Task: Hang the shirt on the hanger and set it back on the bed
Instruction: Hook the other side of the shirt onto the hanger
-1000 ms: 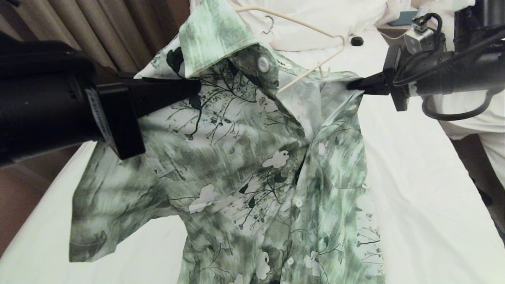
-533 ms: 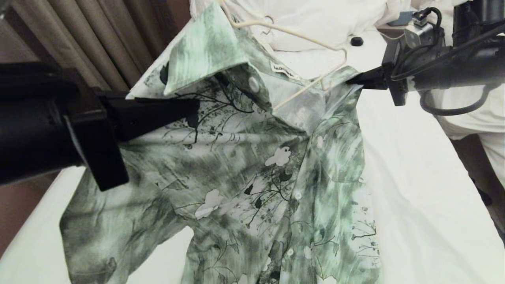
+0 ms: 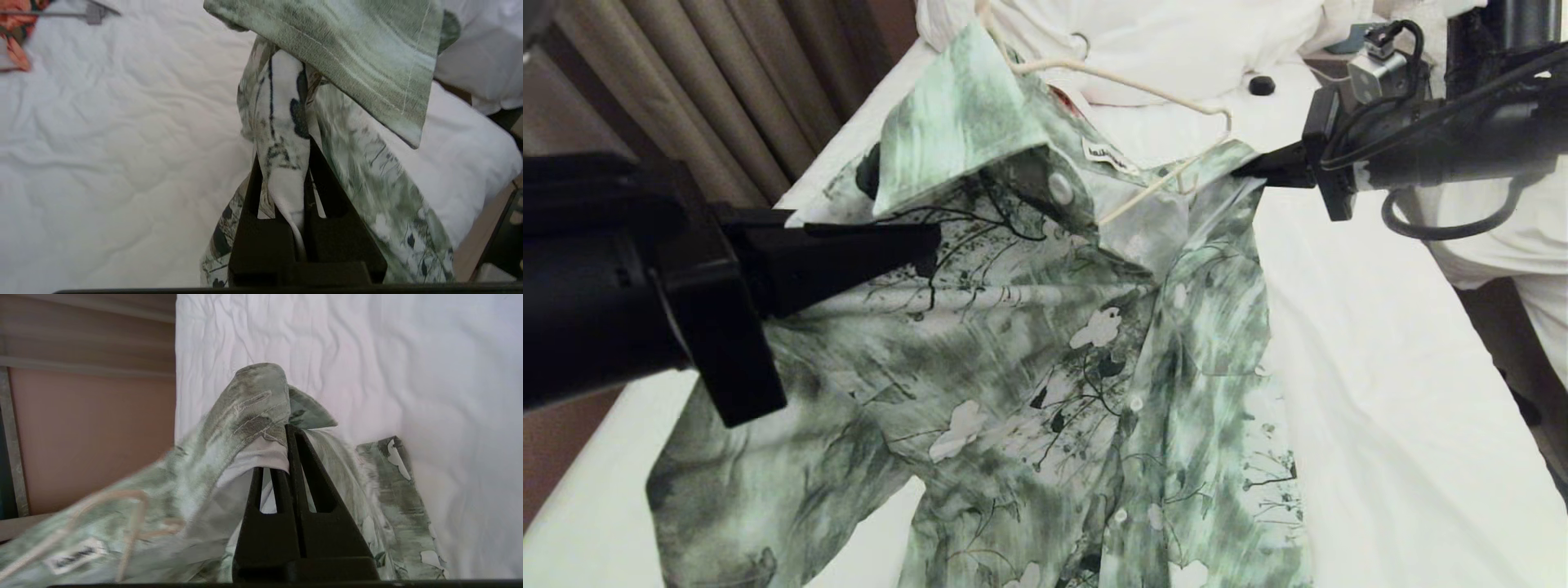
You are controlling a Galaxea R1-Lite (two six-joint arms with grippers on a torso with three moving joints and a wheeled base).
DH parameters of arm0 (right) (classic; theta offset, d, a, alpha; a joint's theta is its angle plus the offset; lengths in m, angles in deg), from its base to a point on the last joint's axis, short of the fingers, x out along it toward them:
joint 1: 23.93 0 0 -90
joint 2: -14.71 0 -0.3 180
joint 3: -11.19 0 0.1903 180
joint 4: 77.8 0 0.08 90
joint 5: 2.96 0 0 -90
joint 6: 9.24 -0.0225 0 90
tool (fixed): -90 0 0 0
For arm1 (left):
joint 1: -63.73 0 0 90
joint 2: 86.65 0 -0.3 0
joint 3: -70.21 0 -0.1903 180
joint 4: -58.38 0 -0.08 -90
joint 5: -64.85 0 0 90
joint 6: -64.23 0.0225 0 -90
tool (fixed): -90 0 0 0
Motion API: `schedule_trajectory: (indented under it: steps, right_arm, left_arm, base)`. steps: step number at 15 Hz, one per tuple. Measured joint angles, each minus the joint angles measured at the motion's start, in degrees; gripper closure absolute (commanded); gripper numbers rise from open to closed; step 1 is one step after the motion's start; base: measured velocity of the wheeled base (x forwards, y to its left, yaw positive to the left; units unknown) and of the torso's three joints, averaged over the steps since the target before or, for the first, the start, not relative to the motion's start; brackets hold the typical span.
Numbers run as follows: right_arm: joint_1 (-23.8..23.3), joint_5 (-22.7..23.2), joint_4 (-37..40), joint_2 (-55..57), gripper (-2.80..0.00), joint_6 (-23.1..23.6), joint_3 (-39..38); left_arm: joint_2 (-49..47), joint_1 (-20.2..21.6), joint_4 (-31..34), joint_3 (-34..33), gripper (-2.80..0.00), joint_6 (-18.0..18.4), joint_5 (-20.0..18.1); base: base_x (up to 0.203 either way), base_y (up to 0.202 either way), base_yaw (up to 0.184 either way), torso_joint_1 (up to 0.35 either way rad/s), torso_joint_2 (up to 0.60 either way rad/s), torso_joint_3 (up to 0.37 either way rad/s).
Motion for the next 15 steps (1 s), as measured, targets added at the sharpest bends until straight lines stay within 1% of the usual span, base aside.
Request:
schedule_trajectory:
  steps: [5, 8, 11, 15]
  right_arm:
    - [0.76, -0.02, -0.50, 0.87, 0.00, 0.14, 0.25]
    - [1.58, -0.11, -1.28, 1.59, 0.00, 0.56, 0.67]
    - [2.15, -0.16, -5.32, 2.42, 0.00, 0.66, 1.38]
    - [2.43, -0.17, -5.75, 2.70, 0.00, 0.61, 2.35]
  left_arm:
    - [0.00, -0.25, 0.11, 3.49, 0.00, 0.01, 0.04]
    - [0.00, -1.60, 0.09, 3.68, 0.00, 0.00, 0.04]
    - [0.02, -2.88, 0.52, 3.65, 0.00, 0.01, 0.26]
    - [-0.05, -3.51, 0.45, 1.88, 0.00, -0.02, 0.22]
  base:
    - [0.000, 0.000, 0.000, 0.000, 0.00, 0.000]
    - [0.000, 0.000, 0.000, 0.000, 0.00, 0.000]
    - [0.000, 0.000, 0.000, 0.000, 0.00, 0.000]
    - [0.000, 0.000, 0.000, 0.000, 0.00, 0.000]
